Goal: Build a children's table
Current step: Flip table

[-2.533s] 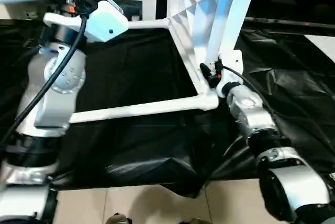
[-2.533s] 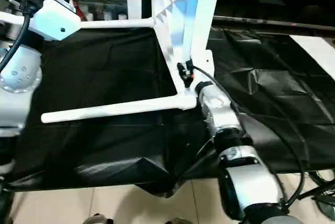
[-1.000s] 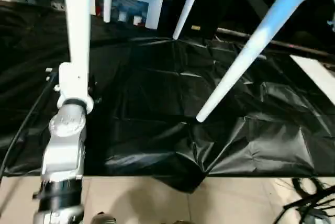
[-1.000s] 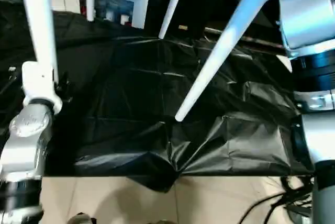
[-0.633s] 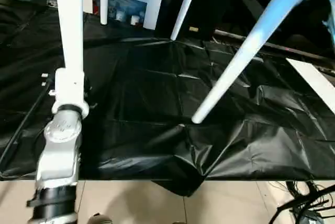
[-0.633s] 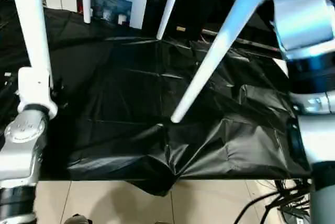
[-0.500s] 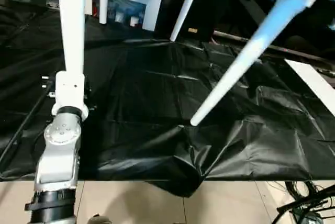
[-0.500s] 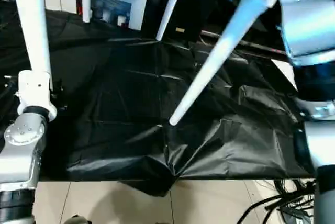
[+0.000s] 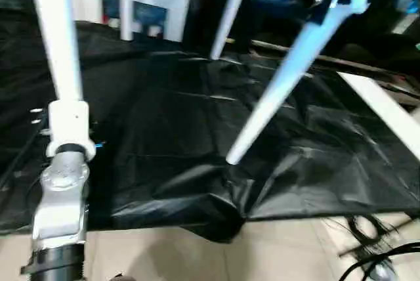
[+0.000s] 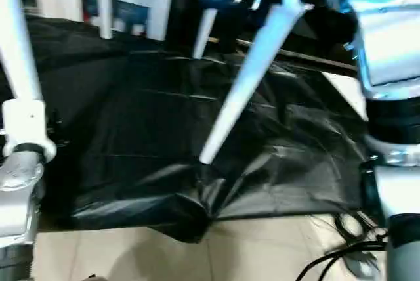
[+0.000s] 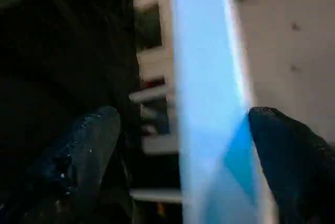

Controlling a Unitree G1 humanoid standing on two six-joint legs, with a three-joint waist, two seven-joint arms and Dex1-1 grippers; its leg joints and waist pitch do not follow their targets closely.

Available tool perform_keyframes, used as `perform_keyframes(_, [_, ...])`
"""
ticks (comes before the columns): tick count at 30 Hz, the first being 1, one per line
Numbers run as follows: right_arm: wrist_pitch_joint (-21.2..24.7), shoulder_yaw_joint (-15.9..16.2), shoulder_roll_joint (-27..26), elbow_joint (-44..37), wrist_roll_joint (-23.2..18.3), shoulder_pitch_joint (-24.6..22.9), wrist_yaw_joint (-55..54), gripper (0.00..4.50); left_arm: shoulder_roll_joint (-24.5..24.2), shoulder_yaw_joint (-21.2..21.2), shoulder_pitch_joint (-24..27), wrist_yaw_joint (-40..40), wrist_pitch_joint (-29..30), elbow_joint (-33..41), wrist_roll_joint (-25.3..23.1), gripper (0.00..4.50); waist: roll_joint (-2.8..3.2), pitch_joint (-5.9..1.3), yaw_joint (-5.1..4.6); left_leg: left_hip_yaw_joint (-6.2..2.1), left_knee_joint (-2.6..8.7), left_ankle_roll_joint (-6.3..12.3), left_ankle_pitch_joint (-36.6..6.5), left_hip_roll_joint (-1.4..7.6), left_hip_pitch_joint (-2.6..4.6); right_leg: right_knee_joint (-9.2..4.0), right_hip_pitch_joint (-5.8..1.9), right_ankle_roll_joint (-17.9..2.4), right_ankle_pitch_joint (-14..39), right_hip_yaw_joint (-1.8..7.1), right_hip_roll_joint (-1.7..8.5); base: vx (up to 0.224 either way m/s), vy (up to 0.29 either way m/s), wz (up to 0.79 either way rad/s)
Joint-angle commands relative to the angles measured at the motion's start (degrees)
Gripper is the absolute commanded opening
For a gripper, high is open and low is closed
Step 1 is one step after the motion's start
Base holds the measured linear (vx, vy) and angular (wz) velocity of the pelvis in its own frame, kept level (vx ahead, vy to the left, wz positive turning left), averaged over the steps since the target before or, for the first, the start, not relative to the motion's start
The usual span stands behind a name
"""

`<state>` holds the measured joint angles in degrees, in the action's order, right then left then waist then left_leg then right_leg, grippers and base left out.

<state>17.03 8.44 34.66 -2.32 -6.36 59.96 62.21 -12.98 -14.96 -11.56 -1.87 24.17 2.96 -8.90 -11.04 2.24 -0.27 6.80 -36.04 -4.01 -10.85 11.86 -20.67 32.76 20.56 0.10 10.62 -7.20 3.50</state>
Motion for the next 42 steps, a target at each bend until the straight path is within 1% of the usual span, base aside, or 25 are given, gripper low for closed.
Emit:
perform_keyframes(1, [-0.73,3.32,-2.06,0.34,-4.50,-3.57,4.45,4.20,0.79,2.94,0.39,0.29,2.01,0.66,-1.31,1.30,4.24,-0.74,-1.13,-2.35,7.59,-6.65,-48.21,2.84,2.36,-5.23,0.71,-2.84,29.05,0.72,4.20,0.000,0.000,0.00])
perform_keyframes(2, [-0.96,1.89,-3.29,-0.25,-6.77,-4.02,4.27,4.20,0.94,3.04,0.60,0.18,2.06,0.84,-1.35,1.30,4.14,-0.77,-1.61,-2.66,8.08,-6.69,-49.44,2.96,1.91,-5.06,0.02,-2.84,29.45,0.09,4.23,-0.055,-0.007,-0.13])
perform_keyframes(4, [0.73,-1.12,-6.00,-1.80,-11.38,-4.81,3.30,4.20,1.02,3.27,0.99,0.03,2.05,1.13,-1.41,1.30,4.14,-1.29,-1.16,-2.36,8.24,-6.66,-48.47,3.32,1.85,-3.73,-0.74,-4.18,25.29,0.50,4.52,-0.028,-0.003,-0.06])
perform_keyframes(6, [2.07,-4.43,-9.26,-2.85,-15.37,-5.49,1.06,4.20,1.33,2.94,1.41,-0.37,1.69,1.53,-1.08,1.65,3.45,-0.99,-0.90,-1.71,6.59,-6.08,-41.87,2.23,2.36,-6.03,0.57,-3.62,31.62,0.73,6.19,0.000,0.000,0.00])
perform_keyframes(7, [2.55,-5.68,-10.56,-2.96,-16.73,-5.89,-0.21,4.20,1.89,2.03,1.64,-0.35,1.62,2.17,0.03,1.65,3.72,-0.90,-0.67,-1.64,6.10,-5.81,-40.48,2.06,2.61,-6.54,0.74,-3.10,33.86,0.53,6.43,0.000,0.000,0.00])
perform_keyframes(8, [2.55,-5.68,-10.56,-2.96,-16.73,-5.89,-0.21,4.20,1.89,2.03,1.64,-0.35,1.62,2.17,0.03,1.86,3.68,-0.54,-0.92,-1.55,5.65,-5.17,-39.38,1.99,2.96,-7.65,1.06,-1.67,37.71,-0.45,6.43,0.000,0.000,0.00])
perform_keyframes(9, [3.61,-7.24,-12.26,-3.40,-18.73,-7.31,-1.91,4.20,1.68,1.33,2.26,-1.04,2.11,3.01,-0.13,2.03,4.84,-0.01,-1.35,-1.98,6.76,-5.35,-43.34,2.72,3.13,-7.69,0.44,-1.03,36.30,-2.27,5.31,0.000,0.000,0.00])
perform_keyframes(10, [4.43,-7.19,-13.02,-4.84,-19.94,-10.21,-2.54,4.20,1.01,0.78,2.92,-1.87,2.23,3.30,-0.83,2.06,6.09,-0.10,-0.92,-2.54,11.20,-6.24,-49.59,4.68,-0.74,-0.05,-3.87,-2.76,24.08,-1.28,3.76,0.000,0.000,0.00])
perform_keyframes(11, [4.39,-6.80,-13.24,-5.50,-19.99,-11.87,-2.82,4.20,0.70,0.48,3.22,-2.01,2.07,3.36,-0.97,2.11,6.21,0.19,0.65,-1.39,13.86,-6.53,-52.56,5.17,-3.01,4.99,-5.25,-3.82,16.23,-0.35,2.74,-0.052,-0.047,0.06])
perform_keyframes(12, [4.11,-6.05,-13.55,-6.42,-19.71,-14.27,-3.31,4.20,0.24,0.02,3.65,-1.98,1.72,3.42,-1.01,2.18,6.29,0.79,3.87,3.06,14.93,-6.01,-52.96,3.41,-2.66,7.76,-2.88,-4.26,11.15,0.36,0.90,-0.052,-0.047,0.06])
perform_keyframes(13, [4.03,-5.84,-13.63,-6.67,-19.62,-14.88,-3.45,4.20,0.12,-0.11,3.77,-1.95,1.62,3.44,-1.00,2.27,4.19,0.00,2.24,2.59,12.38,-4.87,-48.15,2.52,0.05,5.50,-1.26,-3.14,20.26,2.81,2.40,0.003,-0.104,0.07])
perform_keyframes(14, [4.42,-5.57,-14.45,-7.11,-20.18,-17.35,-4.40,4.20,-0.37,-0.50,4.20,-1.68,1.23,3.41,-0.88,2.36,1.56,0.12,2.94,0.87,-0.39,-4.72,-28.16,-0.67,4.68,-7.15,5.32,2.53,58.91,4.31,8.77,0.070,-0.098,-0.18])
perform_keyframes(15, [4.82,-5.50,-15.07,-7.37,-20.62,-18.92,-5.06,4.20,-0.69,-0.74,4.48,-1.50,0.98,3.38,-0.79,2.36,2.00,-1.01,3.59,-0.36,-2.01,-1.34,-8.38,-0.86,0.90,-6.76,1.60,2.92,62.94,7.68,11.48,0.070,-0.098,-0.18])
perform_keyframes(16, [4.50,-5.22,-16.28,-7.20,-20.39,-21.53,-6.32,4.20,-1.09,-1.32,4.86,-1.41,-0.36,2.97,-0.53,2.36,3.93,-1.71,4.73,-0.92,0.64,-1.34,-5.56,-0.09,-1.05,-4.68,-1.19,1.87,54.68,7.41,11.08,0.110,-0.035,-0.29])
perform_keyframes(17, [3.97,-4.97,-17.42,-6.86,-20.02,-23.75,-7.47,4.20,-1.49,-1.86,5.12,-1.39,-1.77,2.25,-0.31,2.48,5.25,-1.98,5.18,-0.50,4.65,-3.65,-7.74,1.59,-0.48,-3.08,-0.46,-1.04,37.19,4.63,7.07,0.075,-0.014,-0.23])
perform_keyframes(18, [2.99,-4.60,-18.84,-6.06,-19.20,-26.32,-9.07,4.20,-1.93,-2.66,5.29,-1.60,-4.36,0.86,0.07,2.48,5.32,-2.67,4.54,-0.47,5.61,-4.20,-8.13,2.02,-0.62,-0.84,-0.52,-3.44,18.86,3.99,4.76,0.075,-0.014,-0.23])
perform_keyframes(19, [2.37,-4.38,-19.65,-5.35,-18.61,-27.68,-10.12,4.20,-2.12,-3.21,5.27,-1.92,-6.46,-0.30,0.39,2.63,6.40,-2.64,4.73,-0.55,5.91,-3.92,-8.33,2.06,-0.46,-0.73,-0.47,-4.78,13.44,4.05,4.66,0.000,0.000,0.00])
perform_keyframes(20, [1.79,-4.17,-20.47,-4.56,-17.99,-28.95,-11.25,4.20,-2.32,-3.80,5.20,-2.30,-8.78,-1.62,0.76,2.72,6.42,-2.33,4.25,-0.27,6.23,-3.54,-10.82,1.92,-0.65,-0.72,-0.47,-6.81,9.27,4.22,4.38,0.000,0.000,0.00])
perform_keyframes(22, [0.36,-4.18,-22.84,-2.29,-17.31,-32.84,-13.70,4.20,-2.60,-4.79,5.23,-1.37,-11.09,-3.65,2.65,2.94,6.43,-2.61,4.08,0.31,6.24,-2.76,-10.21,1.74,-0.53,-0.97,-0.91,-8.51,6.50,4.40,4.46,0.000,0.000,0.00])
perform_keyframes(23, [-0.31,-4.10,-23.28,-1.80,-16.92,-33.74,-14.19,4.20,-2.46,-5.05,5.24,-0.89,-11.56,-3.89,3.42,2.94,7.66,-2.64,4.35,0.16,6.31,-2.96,-9.94,1.86,-0.43,-0.83,-0.89,-9.02,5.51,4.50,4.61,0.000,0.000,0.00])
perform_keyframes(27, [-4.36,-3.34,-25.18,1.24,-15.46,-42.32,-15.89,4.20,-0.27,-5.97,8.98,3.02,-15.33,-2.68,8.30,3.24,7.15,-2.52,4.32,0.90,6.45,-2.62,-9.27,2.06,-0.56,-0.97,-1.35,-10.27,2.78,4.60,4.46,0.000,0.000,0.00])
perform_keyframes(28, [-4.36,-3.34,-25.18,1.24,-15.46,-42.32,-15.89,4.20,-0.27,-5.97,8.98,3.02,-15.33,-2.68,8.30,3.31,8.12,-2.46,4.52,0.76,6.54,-2.71,-9.29,2.10,-0.56,-0.81,-1.36,-10.42,2.32,4.61,4.49,0.000,0.000,0.00])
perform_keyframes(30, [-4.60,-3.27,-24.78,1.47,-15.00,-44.55,-16.00,4.20,0.24,-5.40,11.33,4.44,-15.86,-1.68,9.04,3.50,7.59,-2.26,4.31,1.07,6.69,-2.24,-10.61,2.18,-0.52,-1.16,-1.41,-10.18,3.23,4.72,4.31,0.000,0.000,0.00])
perform_keyframes(37, [-7.15,-2.39,-24.07,1.33,-13.28,-48.33,-16.31,4.20,2.48,-7.24,19.31,1.24,-18.11,1.78,8.53,3.93,7.47,-1.69,4.32,1.59,6.77,-1.59,-16.26,2.27,0.18,-2.46,-0.55,-8.04,14.35,5.21,4.28,0.000,0.000,0.00])
perform_keyframes(42, [-9.60,-2.14,-22.99,4.61,-11.70,-50.68,-15.89,4.20,4.86,-6.98,25.76,5.89,-23.55,5.99,12.99,4.40,7.32,-1.36,4.87,1.63,6.93,-1.51,-18.47,2.40,0.23,-3.29,-0.14,-6.68,19.48,5.28,4.46,0.000,0.000,0.00])
